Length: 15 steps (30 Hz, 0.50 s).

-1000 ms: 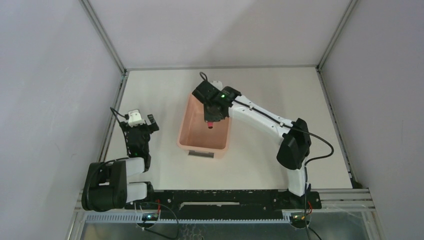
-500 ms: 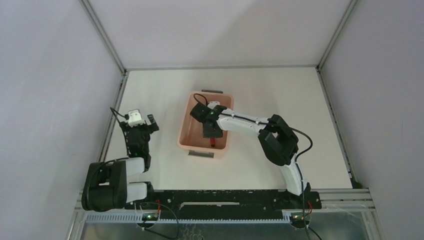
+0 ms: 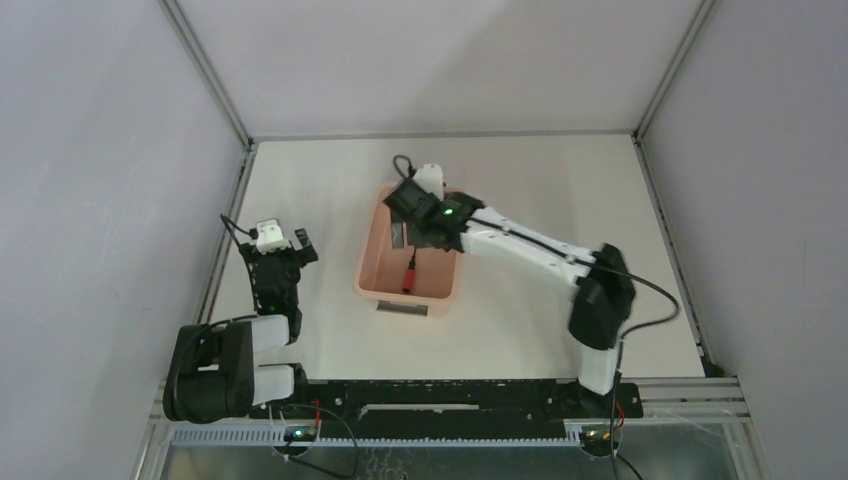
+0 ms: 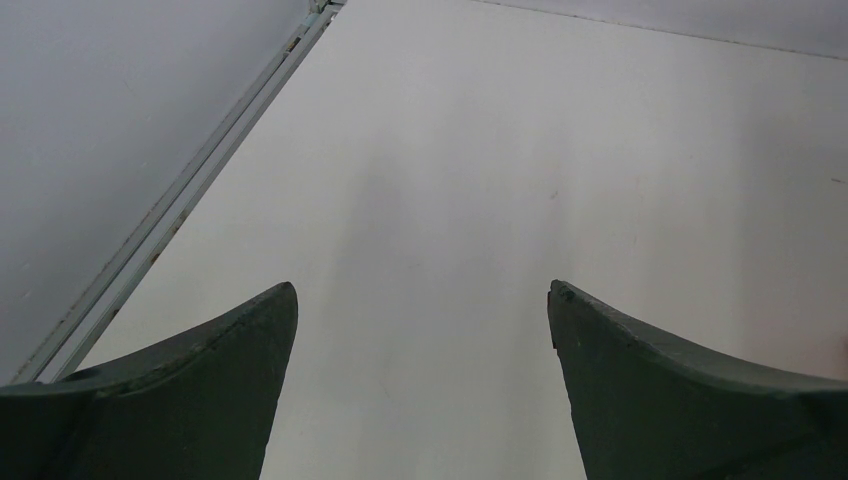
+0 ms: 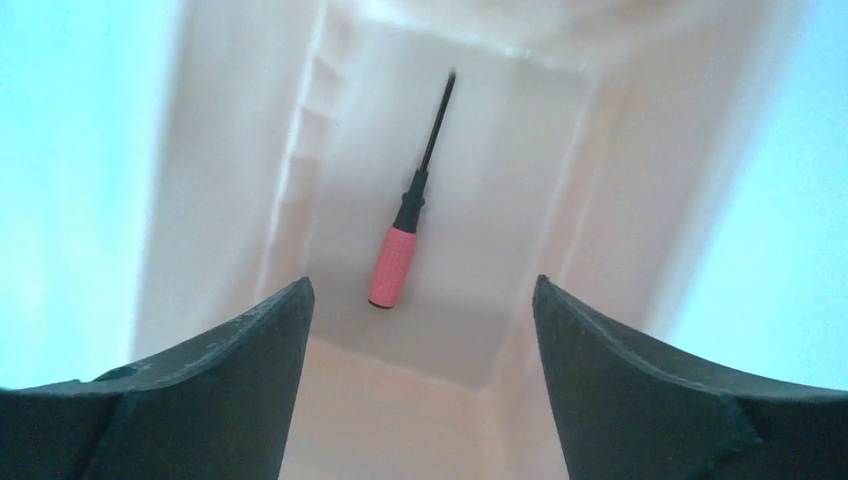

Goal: Put the screwdriver in the bin

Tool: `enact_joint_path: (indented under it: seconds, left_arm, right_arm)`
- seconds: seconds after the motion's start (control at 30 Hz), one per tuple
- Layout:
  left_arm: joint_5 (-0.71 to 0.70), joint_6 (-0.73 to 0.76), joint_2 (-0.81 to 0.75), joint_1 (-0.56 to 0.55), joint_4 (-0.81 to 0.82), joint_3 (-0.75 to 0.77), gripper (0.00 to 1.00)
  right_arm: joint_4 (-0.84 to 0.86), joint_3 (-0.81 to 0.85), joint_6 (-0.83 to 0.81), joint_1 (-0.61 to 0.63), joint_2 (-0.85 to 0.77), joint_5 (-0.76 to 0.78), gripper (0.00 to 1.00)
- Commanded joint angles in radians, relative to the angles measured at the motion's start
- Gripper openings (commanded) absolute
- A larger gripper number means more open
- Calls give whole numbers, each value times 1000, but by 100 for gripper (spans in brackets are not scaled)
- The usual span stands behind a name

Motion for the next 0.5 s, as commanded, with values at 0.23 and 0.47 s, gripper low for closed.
enact_joint_path:
  seconds: [0.23,0.47]
  left_arm:
    - [-8,18,-5,-3,29,32,100]
    - [-9,18,-5,-3,29,32,100]
  right_arm:
    - [36,-352,-175,-351,-561,61,100]
    - [128,-603,-242,-592,-824,-60,100]
